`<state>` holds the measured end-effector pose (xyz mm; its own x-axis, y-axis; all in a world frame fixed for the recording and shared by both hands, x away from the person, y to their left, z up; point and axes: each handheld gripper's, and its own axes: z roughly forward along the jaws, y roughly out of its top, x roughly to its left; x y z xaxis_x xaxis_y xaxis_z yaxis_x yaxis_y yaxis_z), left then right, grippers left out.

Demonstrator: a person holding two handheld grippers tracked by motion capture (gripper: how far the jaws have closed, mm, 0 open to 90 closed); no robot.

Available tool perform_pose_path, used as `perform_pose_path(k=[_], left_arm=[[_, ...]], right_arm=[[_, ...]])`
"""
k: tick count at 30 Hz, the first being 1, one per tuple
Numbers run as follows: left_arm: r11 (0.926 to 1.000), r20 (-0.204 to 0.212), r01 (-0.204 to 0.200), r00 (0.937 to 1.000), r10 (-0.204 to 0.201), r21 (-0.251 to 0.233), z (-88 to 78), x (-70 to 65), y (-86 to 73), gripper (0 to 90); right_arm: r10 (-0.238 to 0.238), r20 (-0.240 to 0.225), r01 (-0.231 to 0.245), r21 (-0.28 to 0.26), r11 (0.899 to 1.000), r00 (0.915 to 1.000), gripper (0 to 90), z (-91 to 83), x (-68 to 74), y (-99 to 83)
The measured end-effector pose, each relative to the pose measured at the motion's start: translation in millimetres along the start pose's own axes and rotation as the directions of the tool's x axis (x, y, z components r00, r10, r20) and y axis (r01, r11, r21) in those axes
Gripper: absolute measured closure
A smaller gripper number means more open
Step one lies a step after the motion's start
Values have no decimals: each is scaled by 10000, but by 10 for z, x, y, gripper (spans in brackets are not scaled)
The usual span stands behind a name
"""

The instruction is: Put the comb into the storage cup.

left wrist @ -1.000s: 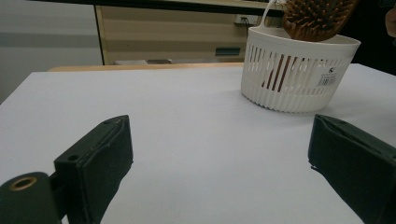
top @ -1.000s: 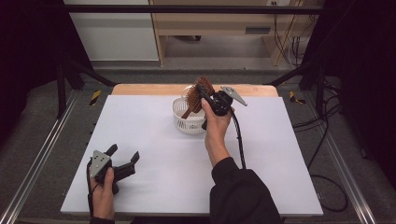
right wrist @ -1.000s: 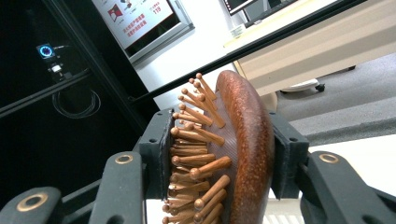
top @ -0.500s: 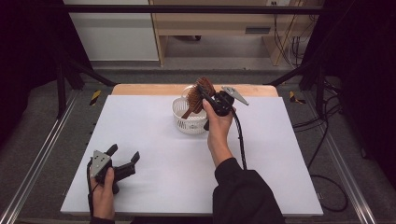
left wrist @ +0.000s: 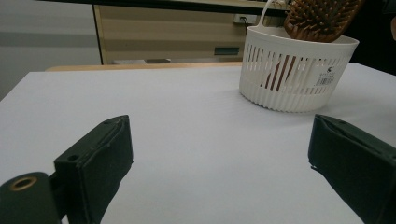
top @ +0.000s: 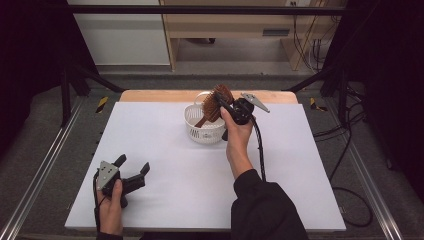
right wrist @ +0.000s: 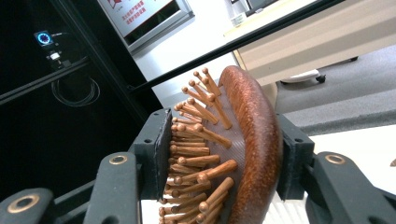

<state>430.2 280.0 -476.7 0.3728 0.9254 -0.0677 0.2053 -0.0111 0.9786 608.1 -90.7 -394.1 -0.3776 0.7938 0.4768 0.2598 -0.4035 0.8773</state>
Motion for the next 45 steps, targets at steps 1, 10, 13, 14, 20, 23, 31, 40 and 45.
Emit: perform_pose_path(k=[1, 10, 13, 14, 20, 23, 31, 40, 45], left_arm=[[10000, 6, -4, 10000, 4, 7, 1, -1, -1, 66], [10000, 6, -11, 10000, 11, 22, 2, -2, -1, 66], [10000, 15, -20, 10000, 20, 18, 3, -4, -1, 67], [10000, 16, -24, 10000, 24, 24, 3, -4, -1, 66], [10000, 20, -19, 10000, 19, 19, 3, -3, -2, 66], [10000, 20, -19, 10000, 19, 14, 3, -4, -2, 66], [10000, 83, 7, 10000, -8, 43, 8, -11, -4, 67], [10000, 60, -52, 10000, 51, 44, 8, -12, -3, 66], [10000, 103, -43, 9999, 43, 58, 11, -17, -4, 66]], right_arm=[[41, 17, -41, 24, 10000, 10000, 469, -4, -10, -1], [174, 141, -176, 123, 9998, 9997, 456, -35, -105, -12], [201, 156, -204, 181, 9996, 9997, 453, -40, -124, -11], [181, 161, -184, 196, 9996, 9997, 452, -42, -130, -11], [149, 199, -153, 241, 9996, 9997, 445, -46, -156, -15], [159, 237, -165, 264, 9995, 9996, 441, -51, -171, -20], [241, 316, -252, 322, 9992, 9992, 427, -62, -221, -30], [285, 431, -301, 368, 9989, 9987, 418, -73, -259, -33], [250, 497, -268, 354, 9990, 9984, 416, -82, -277, -26]])
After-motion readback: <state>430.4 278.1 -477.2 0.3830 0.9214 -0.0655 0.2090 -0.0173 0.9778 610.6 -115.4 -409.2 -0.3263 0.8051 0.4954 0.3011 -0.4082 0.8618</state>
